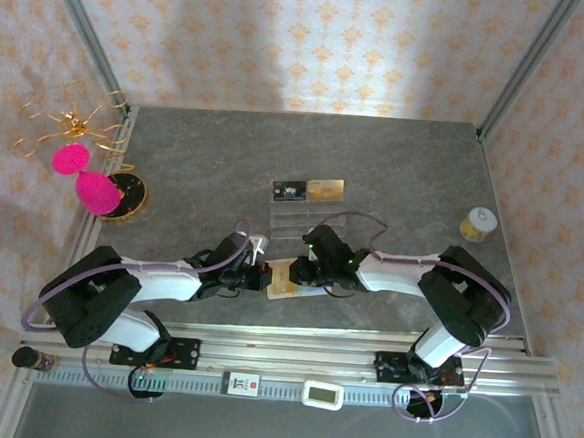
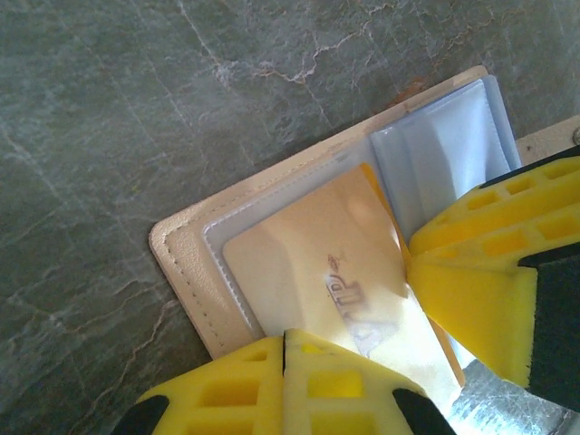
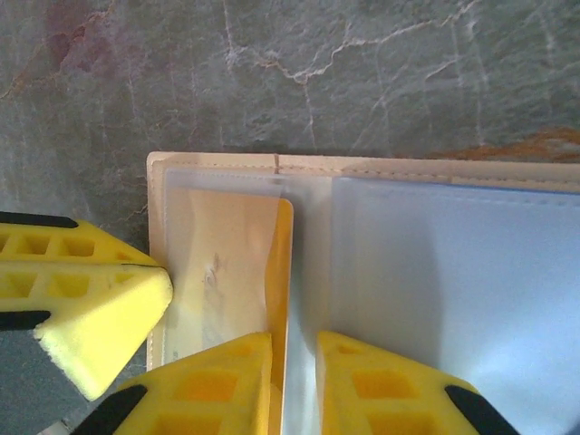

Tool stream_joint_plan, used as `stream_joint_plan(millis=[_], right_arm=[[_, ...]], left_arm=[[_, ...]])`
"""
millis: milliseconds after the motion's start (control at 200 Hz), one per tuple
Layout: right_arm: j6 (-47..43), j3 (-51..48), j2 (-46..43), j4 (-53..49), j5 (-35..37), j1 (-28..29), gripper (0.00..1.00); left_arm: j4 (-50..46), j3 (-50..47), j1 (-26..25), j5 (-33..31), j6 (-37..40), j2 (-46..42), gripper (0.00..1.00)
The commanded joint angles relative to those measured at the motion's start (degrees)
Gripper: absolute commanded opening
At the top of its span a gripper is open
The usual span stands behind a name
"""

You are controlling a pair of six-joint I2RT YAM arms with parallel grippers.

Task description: Take the credit cards out of the card holder

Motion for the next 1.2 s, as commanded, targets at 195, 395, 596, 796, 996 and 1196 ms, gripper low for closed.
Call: stream_joint_plan(millis=[195, 395, 596, 796, 996, 1196], right_arm=[[0.31, 0.5, 0.48, 1.03, 0.42, -0.27, 0.05], [2.2, -1.93, -3.19, 0.92, 3.79, -0.95, 0.0], [3.52, -4.29, -5.81, 0.11, 4.96, -1.91, 0.0], [3.88, -4.75, -5.43, 1.37, 4.13, -1.9, 0.0], [3.62, -4.84, -5.1, 2.22, 3.31, -1.91, 0.0], [3.15, -4.92, -4.84, 2.02, 2.71, -2.04, 0.0]], left_arm=[[-0.4, -0.68, -1.27, -0.44, 1.52, 3.5, 0.0], [-0.48, -0.75, -0.86, -0.66, 3.13, 2.5, 0.0], [-1.67, 0.07, -0.04, -0.72, 4.2, -1.05, 0.0], [-1.53, 3.24, -2.29, -0.67, 4.29, -3.26, 0.0], [1.79, 4.5, -4.7, -0.28, 2.93, 2.05, 0.0], [-3.02, 5.02, -4.58, -5.54, 3.4, 3.09, 0.0]])
